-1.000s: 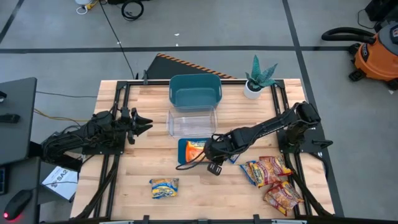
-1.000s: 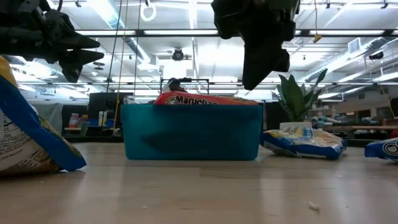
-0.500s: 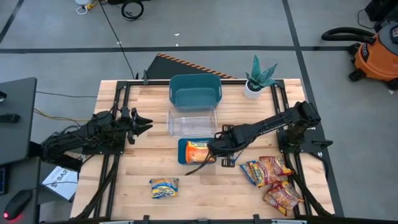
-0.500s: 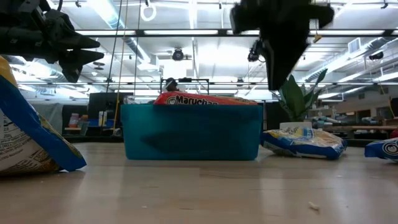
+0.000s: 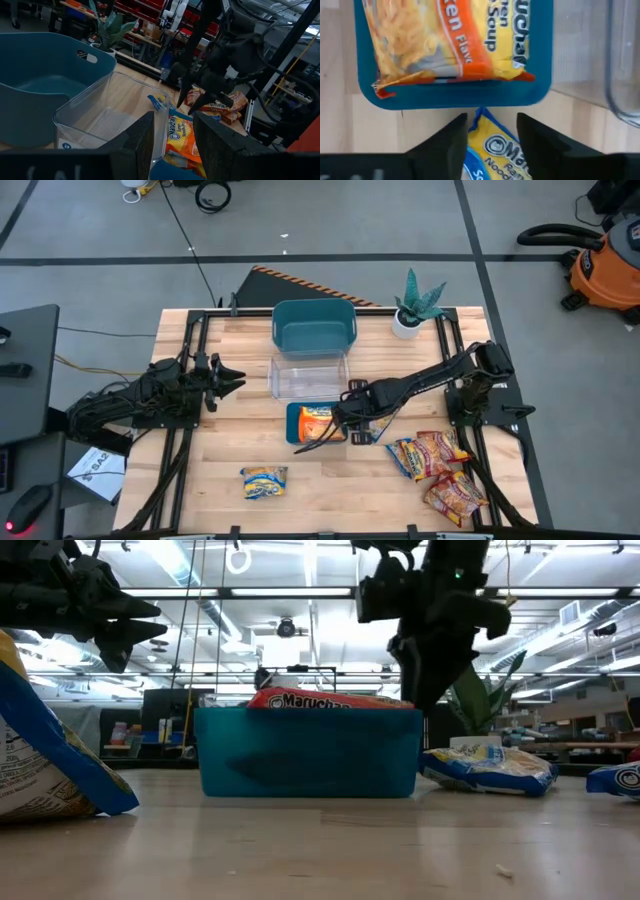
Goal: Sort Maruchan noodles
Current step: Put the blue noodle pack into the transparent bin
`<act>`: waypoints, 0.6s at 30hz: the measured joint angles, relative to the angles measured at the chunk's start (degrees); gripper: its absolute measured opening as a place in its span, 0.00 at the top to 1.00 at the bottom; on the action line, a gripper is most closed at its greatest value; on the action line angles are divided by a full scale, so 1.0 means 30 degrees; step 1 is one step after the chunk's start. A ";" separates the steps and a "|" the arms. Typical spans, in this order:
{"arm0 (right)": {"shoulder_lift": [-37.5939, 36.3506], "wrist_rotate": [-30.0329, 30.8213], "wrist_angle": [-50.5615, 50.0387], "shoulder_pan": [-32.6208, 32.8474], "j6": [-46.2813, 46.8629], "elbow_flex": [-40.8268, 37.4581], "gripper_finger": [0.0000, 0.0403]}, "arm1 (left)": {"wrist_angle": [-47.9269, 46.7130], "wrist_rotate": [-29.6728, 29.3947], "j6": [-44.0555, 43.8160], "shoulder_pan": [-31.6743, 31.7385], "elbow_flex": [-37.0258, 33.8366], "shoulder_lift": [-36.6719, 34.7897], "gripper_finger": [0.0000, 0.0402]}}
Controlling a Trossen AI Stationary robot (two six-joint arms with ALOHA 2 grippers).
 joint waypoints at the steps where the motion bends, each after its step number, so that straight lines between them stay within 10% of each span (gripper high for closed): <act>1: 0.0000 -0.0009 0.0347 -0.0026 -0.0111 -0.0271 0.53 | 0.0001 0.0000 -0.0007 -0.0002 -0.0002 0.0000 0.65; 11: 0.0000 -0.0494 0.3674 -0.0565 -0.1134 -0.3386 0.34 | 0.0005 0.0000 0.0000 0.0004 0.0004 0.0000 0.65; 18: 0.0000 -0.0423 0.4670 -0.0558 -0.1551 -0.4223 0.48 | 0.0000 0.0000 -0.0007 0.0004 -0.0002 0.0000 0.65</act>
